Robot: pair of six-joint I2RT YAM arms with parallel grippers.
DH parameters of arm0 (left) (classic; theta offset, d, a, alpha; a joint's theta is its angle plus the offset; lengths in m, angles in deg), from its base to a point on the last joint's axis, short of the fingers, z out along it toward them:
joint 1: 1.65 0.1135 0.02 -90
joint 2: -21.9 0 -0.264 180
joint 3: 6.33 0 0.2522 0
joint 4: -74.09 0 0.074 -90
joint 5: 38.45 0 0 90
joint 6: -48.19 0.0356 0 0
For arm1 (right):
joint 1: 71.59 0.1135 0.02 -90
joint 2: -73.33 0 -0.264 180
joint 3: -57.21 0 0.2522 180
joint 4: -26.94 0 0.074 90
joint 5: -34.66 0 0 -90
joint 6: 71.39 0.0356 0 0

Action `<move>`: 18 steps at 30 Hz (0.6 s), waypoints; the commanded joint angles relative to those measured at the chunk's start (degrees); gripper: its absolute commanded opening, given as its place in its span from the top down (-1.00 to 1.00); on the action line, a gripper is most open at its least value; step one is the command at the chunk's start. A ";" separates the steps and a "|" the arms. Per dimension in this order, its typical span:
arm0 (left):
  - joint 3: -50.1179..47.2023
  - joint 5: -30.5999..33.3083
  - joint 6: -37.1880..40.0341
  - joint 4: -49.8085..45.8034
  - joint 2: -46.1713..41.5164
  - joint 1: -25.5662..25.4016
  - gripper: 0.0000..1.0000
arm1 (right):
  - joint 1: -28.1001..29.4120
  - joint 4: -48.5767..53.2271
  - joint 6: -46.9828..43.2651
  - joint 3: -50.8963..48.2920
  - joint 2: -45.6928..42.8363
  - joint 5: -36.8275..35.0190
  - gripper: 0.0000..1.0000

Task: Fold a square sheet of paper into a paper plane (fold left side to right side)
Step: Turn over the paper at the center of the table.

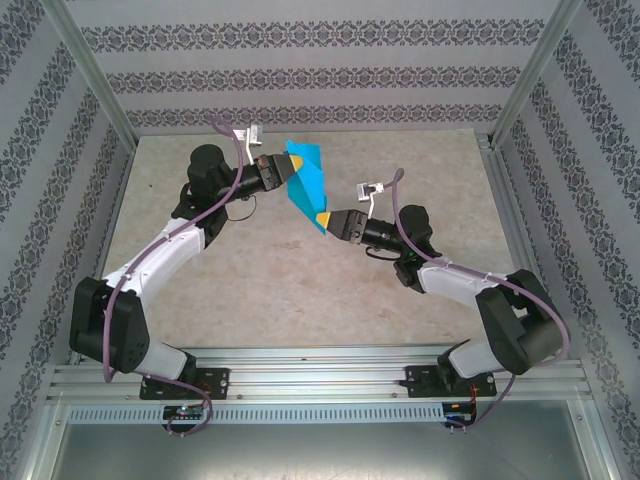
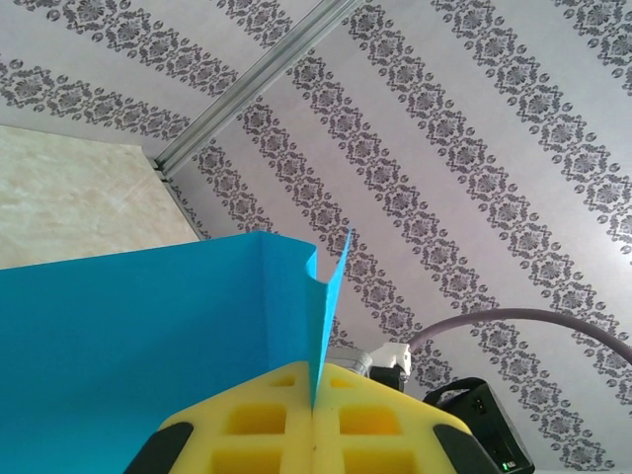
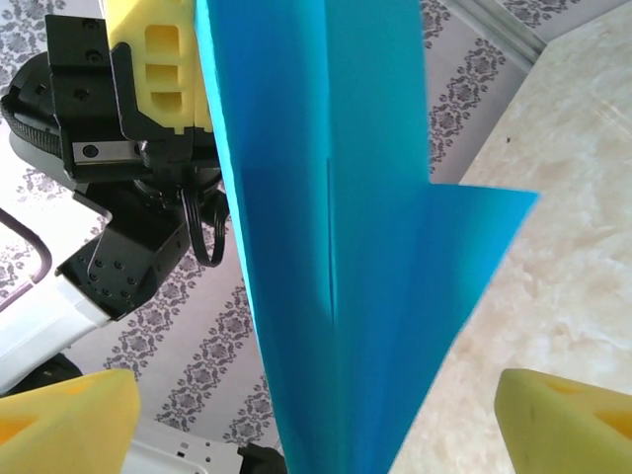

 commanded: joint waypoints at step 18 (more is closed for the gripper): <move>-1.51 -0.02 -3.40 5.53 0.56 -0.73 0.97 | -0.15 5.25 -2.92 3.09 -1.55 0.86 0.17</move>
